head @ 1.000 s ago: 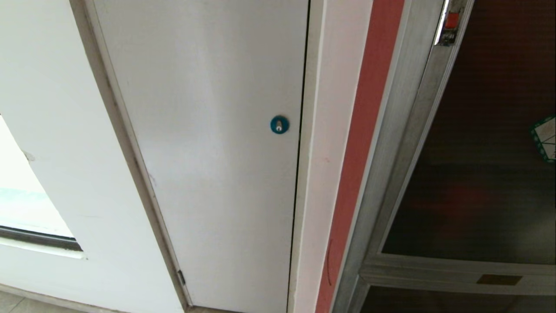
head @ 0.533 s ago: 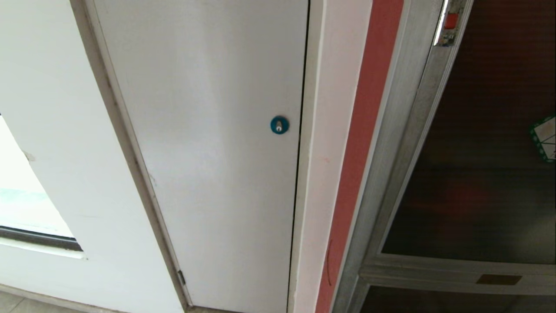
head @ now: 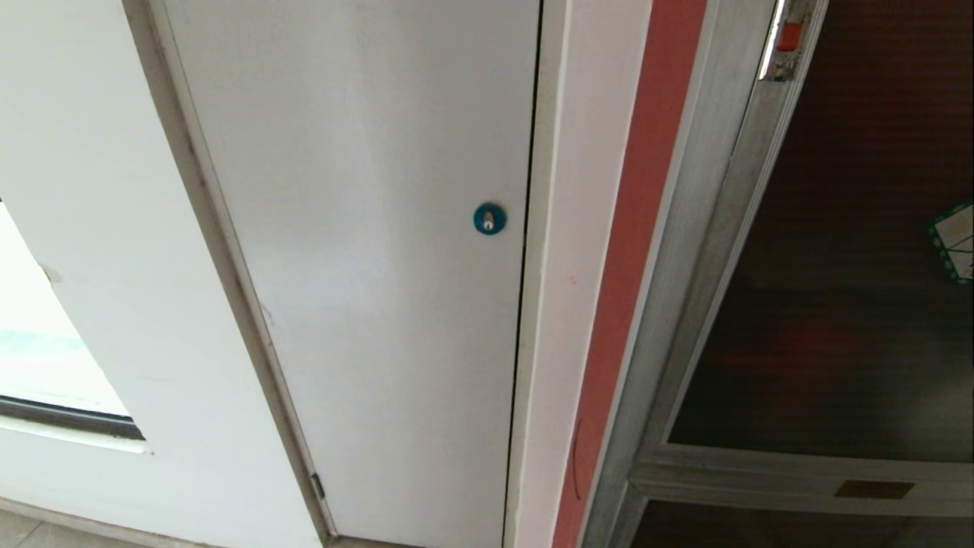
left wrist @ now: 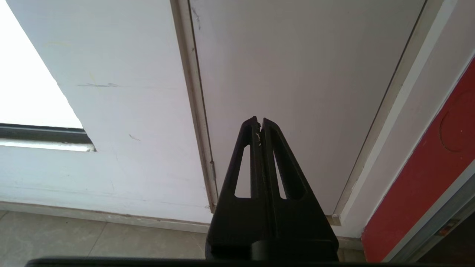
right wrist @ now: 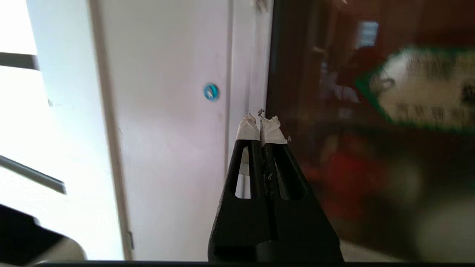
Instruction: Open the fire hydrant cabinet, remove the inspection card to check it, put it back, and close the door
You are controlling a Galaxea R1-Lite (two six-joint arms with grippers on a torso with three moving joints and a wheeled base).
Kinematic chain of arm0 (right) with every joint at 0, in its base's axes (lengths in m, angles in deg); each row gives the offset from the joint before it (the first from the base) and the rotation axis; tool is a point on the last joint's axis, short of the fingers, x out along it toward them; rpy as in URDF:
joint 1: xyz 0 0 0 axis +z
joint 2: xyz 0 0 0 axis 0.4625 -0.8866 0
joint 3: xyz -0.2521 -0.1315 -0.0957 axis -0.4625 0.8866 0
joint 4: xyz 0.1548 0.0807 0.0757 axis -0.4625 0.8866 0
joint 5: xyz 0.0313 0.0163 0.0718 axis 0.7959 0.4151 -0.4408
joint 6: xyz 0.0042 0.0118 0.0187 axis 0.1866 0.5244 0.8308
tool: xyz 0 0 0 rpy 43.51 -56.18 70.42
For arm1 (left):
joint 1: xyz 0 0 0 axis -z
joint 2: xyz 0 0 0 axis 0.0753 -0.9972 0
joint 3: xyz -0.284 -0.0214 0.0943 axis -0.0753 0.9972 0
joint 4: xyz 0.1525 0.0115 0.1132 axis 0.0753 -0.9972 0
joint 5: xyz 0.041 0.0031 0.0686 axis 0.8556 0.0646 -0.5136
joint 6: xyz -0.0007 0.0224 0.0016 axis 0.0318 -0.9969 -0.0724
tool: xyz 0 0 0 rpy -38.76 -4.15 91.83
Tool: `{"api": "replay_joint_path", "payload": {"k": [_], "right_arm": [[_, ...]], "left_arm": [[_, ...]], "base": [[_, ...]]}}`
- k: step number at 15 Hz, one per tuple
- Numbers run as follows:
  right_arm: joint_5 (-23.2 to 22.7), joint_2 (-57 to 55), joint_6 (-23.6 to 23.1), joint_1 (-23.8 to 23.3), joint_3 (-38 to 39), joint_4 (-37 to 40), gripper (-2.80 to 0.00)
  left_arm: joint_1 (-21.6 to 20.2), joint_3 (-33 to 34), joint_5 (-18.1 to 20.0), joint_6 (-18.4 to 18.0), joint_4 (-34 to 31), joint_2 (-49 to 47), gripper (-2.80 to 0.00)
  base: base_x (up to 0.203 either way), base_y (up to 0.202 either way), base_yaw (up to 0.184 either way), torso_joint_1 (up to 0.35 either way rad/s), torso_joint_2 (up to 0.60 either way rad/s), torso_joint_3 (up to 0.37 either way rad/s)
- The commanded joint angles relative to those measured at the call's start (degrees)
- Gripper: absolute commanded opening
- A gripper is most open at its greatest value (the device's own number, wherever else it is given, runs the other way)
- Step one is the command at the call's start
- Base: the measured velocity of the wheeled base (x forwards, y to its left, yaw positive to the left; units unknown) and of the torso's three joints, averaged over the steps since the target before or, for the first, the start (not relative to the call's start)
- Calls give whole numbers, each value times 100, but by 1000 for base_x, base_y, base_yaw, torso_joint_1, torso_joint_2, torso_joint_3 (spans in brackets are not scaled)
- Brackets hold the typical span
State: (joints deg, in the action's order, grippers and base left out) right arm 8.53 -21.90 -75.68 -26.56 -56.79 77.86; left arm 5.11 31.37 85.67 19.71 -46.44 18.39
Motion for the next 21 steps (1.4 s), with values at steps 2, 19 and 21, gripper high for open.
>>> {"api": "replay_joint_path", "payload": {"k": [2,19,21], "right_arm": [[448,314,-73,-2,649,-127,-280],[1398,321,-588,-2,3853,-1470,-280],[1398,321,-591,-2,3853,-1470,-280]], "left_arm": [[0,1,2,1,1,-2,-280],[0,1,2,1,-3,1,-280],[0,1,2,1,-4,0,-280]], "base": [[0,0,0,0,0,0],[0,0,0,0,0,0],[0,0,0,0,0,0]]}}
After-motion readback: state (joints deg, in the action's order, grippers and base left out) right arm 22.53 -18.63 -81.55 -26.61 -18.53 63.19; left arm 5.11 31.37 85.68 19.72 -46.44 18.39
